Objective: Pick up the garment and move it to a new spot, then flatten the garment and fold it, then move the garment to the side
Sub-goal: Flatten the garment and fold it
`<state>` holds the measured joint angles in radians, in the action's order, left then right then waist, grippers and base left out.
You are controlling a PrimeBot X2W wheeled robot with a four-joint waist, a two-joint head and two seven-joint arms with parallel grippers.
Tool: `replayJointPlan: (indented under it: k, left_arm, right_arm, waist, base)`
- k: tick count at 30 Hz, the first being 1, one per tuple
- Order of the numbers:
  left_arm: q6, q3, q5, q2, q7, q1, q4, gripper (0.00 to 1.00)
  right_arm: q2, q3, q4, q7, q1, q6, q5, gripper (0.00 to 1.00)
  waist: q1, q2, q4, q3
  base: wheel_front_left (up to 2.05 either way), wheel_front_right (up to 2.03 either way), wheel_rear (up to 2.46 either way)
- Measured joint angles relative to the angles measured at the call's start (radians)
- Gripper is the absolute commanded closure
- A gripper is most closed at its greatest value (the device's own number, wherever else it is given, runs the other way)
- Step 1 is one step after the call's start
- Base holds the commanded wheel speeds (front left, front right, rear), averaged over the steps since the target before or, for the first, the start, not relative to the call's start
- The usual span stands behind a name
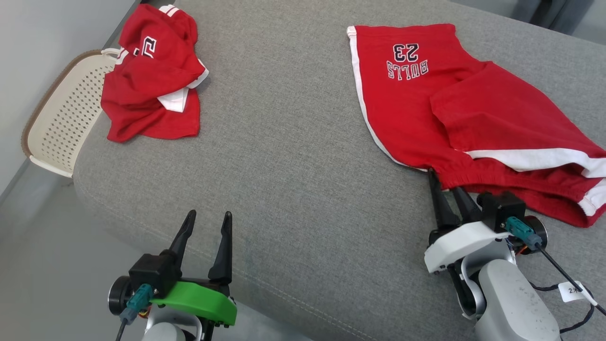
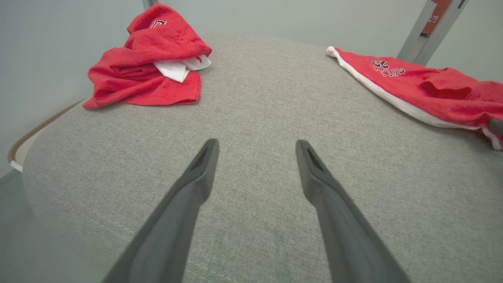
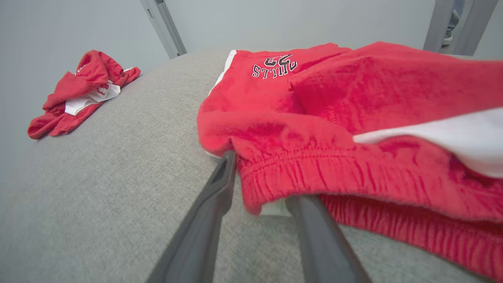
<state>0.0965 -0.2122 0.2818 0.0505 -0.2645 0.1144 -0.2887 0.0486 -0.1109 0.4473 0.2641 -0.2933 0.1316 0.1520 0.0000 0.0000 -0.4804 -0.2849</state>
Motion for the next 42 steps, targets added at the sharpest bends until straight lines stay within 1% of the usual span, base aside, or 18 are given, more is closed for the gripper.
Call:
replayJointPlan:
  k: [3,7,12,15,18,21,24,27,29,32,33,34,35,38,40,42]
  left_arm:
    - [-0.009,0.009,0.013,0.000,0.000,-0.001,0.000,0.00]
    - [-0.011,0.012,0.007,0.000,0.000,-0.003,0.001,0.00]
    - [-0.010,0.019,0.002,0.000,0.000,-0.024,-0.003,0.00]
    - [-0.009,0.033,-0.005,0.000,0.000,-0.050,-0.007,0.00]
    - [-0.007,0.052,-0.022,-0.001,0.000,-0.076,-0.010,0.00]
    - [-0.004,0.069,-0.026,0.000,0.000,-0.090,-0.007,0.00]
    - [0.000,0.077,-0.029,-0.001,0.000,-0.093,-0.002,0.00]
    - [0.006,0.069,-0.037,0.000,0.000,-0.087,-0.003,0.00]
    - [0.009,0.056,-0.039,-0.001,0.000,-0.074,-0.005,0.00]
    - [0.015,0.038,-0.045,-0.001,0.000,-0.041,-0.002,0.00]
    - [0.017,0.033,-0.046,-0.001,0.000,-0.030,-0.003,0.00]
    - [0.018,0.024,-0.047,-0.001,0.000,-0.021,-0.004,0.00]
    - [0.019,0.015,-0.050,-0.001,0.000,-0.009,-0.007,0.00]
    - [0.026,-0.011,-0.052,-0.001,0.000,0.021,-0.017,0.00]
    - [0.027,-0.032,-0.045,-0.001,0.000,0.033,-0.026,0.00]
    - [0.028,-0.048,-0.041,-0.001,0.000,0.036,-0.030,0.00]
  right_arm:
    - [0.000,-0.014,-0.033,0.000,-0.002,0.000,0.020,1.00]
    - [0.000,-0.039,-0.082,0.000,-0.035,0.000,0.038,1.00]
    - [0.001,-0.054,-0.152,0.000,-0.065,0.000,0.129,1.00]
    - [0.002,-0.092,-0.182,0.000,-0.056,0.000,0.193,1.00]
    - [-0.001,-0.126,-0.189,0.000,-0.004,0.000,0.264,1.00]
    - [-0.001,-0.100,-0.192,0.000,0.059,0.000,0.320,1.00]
    - [0.016,-0.052,-0.195,0.000,0.106,0.000,0.319,1.00]
    - [0.073,0.007,-0.179,0.000,0.131,0.000,0.256,1.00]
    - [0.093,0.056,-0.132,0.000,0.144,-0.001,0.228,1.00]
    - [0.104,0.081,-0.068,0.000,0.124,-0.001,0.167,1.00]
    - [0.101,0.096,-0.055,-0.001,0.101,-0.001,0.142,0.79]
    - [0.101,0.103,-0.044,-0.001,0.076,-0.001,0.116,0.02]
    - [0.101,0.109,-0.025,-0.001,0.047,-0.001,0.079,0.00]
    - [0.091,0.125,0.045,-0.002,-0.006,-0.001,-0.049,0.00]
    - [0.080,0.173,0.073,-0.002,-0.028,0.000,-0.122,0.00]
    - [0.067,0.228,0.074,-0.002,-0.029,0.000,-0.170,0.00]
  waist:
    - [0.0000,0.0000,0.003,0.009]
    - [0.0000,0.0000,0.011,0.030]
    - [0.0000,0.0000,0.033,0.070]
    - [0.0001,0.0000,0.057,0.095]
    - [0.0000,0.0000,0.092,0.117]
    - [0.0000,0.0000,0.136,0.136]
    - [0.0000,0.0000,0.186,0.149]
    - [0.0000,0.0000,0.239,0.154]
    - [0.0001,0.0000,0.277,0.156]
    - [0.0000,0.0000,0.327,0.152]
    - [0.0000,0.0000,0.343,0.149]
    - [0.0000,0.0000,0.357,0.146]
    - [0.0000,0.0000,0.372,0.141]
    - [0.0000,0.0000,0.410,0.123]
    - [0.0001,0.0000,0.433,0.112]
    - [0.0000,0.0000,0.452,0.104]
  base:
    - [0.00,0.00,0.00]
    - [0.00,0.00,0.00]
    - [0.00,0.00,0.00]
    - [0.00,0.00,0.00]
    - [0.00,0.00,0.00]
    - [0.00,0.00,0.00]
    - [0.00,0.00,0.00]
    - [0.00,0.00,0.00]
    - [0.00,0.00,0.00]
    - [0.00,0.00,0.00]
    - [0.00,0.00,0.00]
    - [0.00,0.00,0.00]
    - [0.00,0.00,0.00]
    - [0.00,0.00,0.00]
    - [0.00,0.00,0.00]
    - [0.00,0.00,0.00]
